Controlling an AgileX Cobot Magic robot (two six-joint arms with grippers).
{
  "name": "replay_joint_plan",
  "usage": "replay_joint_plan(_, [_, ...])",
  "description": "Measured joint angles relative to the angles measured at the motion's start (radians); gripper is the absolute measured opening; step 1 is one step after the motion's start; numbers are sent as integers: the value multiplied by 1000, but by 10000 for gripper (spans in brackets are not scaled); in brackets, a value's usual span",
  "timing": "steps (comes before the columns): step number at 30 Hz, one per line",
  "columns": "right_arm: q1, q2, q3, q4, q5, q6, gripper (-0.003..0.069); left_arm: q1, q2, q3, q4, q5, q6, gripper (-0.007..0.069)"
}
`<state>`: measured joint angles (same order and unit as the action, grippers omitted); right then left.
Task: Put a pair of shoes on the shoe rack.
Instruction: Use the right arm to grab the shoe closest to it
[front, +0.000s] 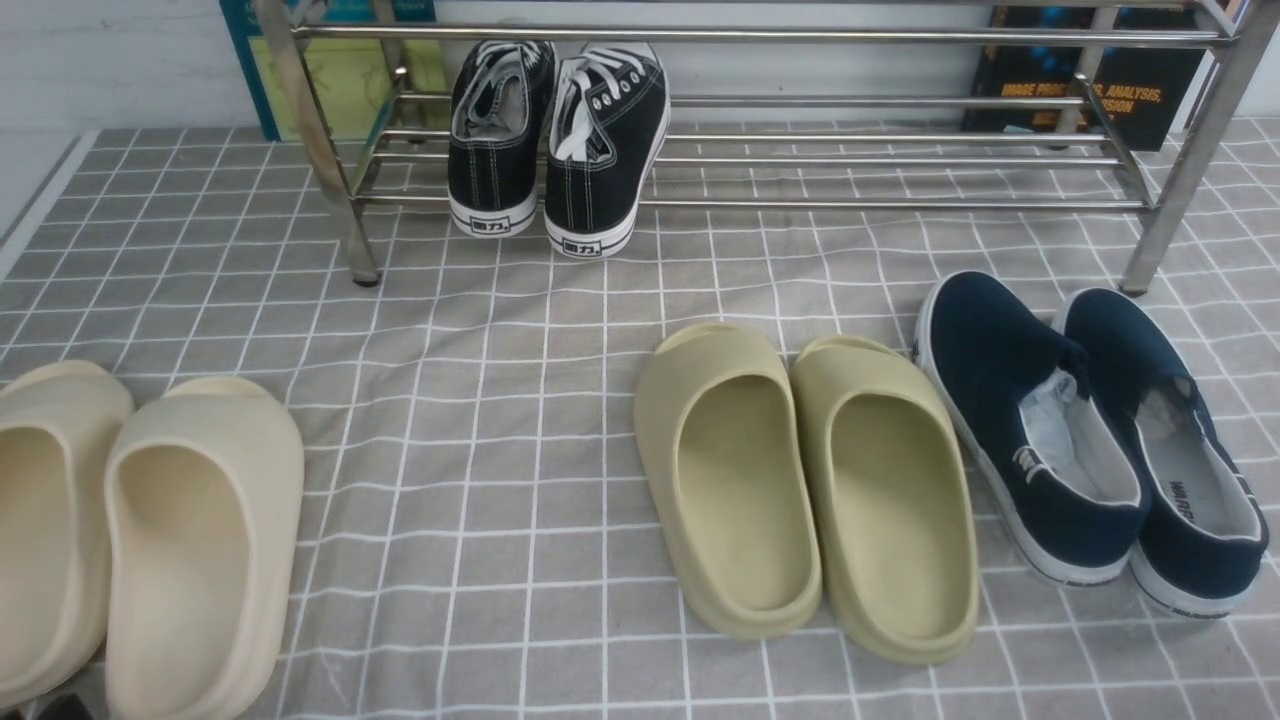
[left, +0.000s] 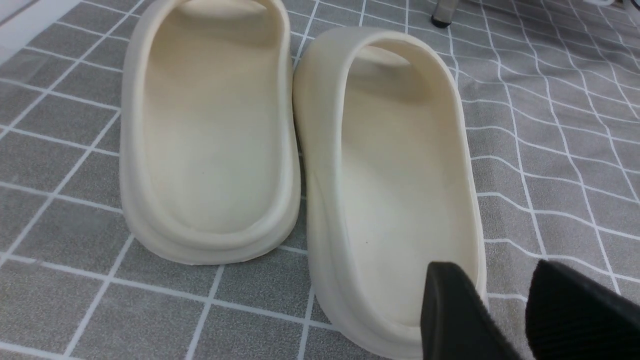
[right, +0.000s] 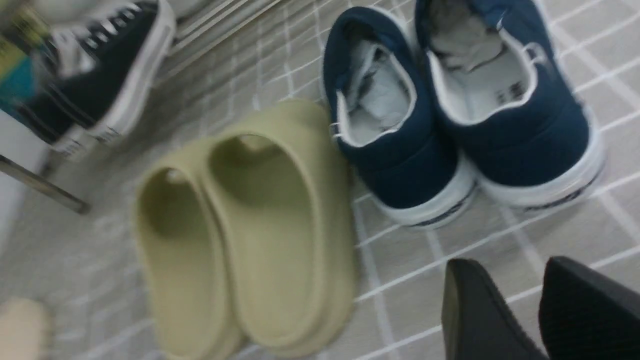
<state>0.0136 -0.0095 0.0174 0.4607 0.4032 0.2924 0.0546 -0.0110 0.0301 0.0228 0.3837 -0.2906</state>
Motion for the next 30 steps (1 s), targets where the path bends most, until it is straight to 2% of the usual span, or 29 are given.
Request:
replay_joint_plan(3, [0,0,5,156,2,47,239,0,0,0,-12,0,0,239])
replay_joint_plan(6, [0,0,7,215,-2,55,239,0,0,0,-23,0,0,239])
replay_joint_plan(14, [0,0,7,175,-99,13,239,0,0,0,-31,0,0,239])
replay_joint_plan(18, [0,0,-31,150,-99,-141,226,0,0,0,-31,0,0,239])
replay_joint_plan(21, [0,64,-137,77,-67,-277,146,0,0,0,-32,0,0,239])
replay_joint_plan(24, [0,217,-286,-40,23,-370,21,0,0,0,-32,0,0,239])
replay_joint_plan(28, [0,437,-482,-183,194,-402,-3,0,0,0,-32,0,0,239])
replay_joint_plan(30, [2,625,-643,-266,368,-406,-3,0,0,0,-33,0,0,239])
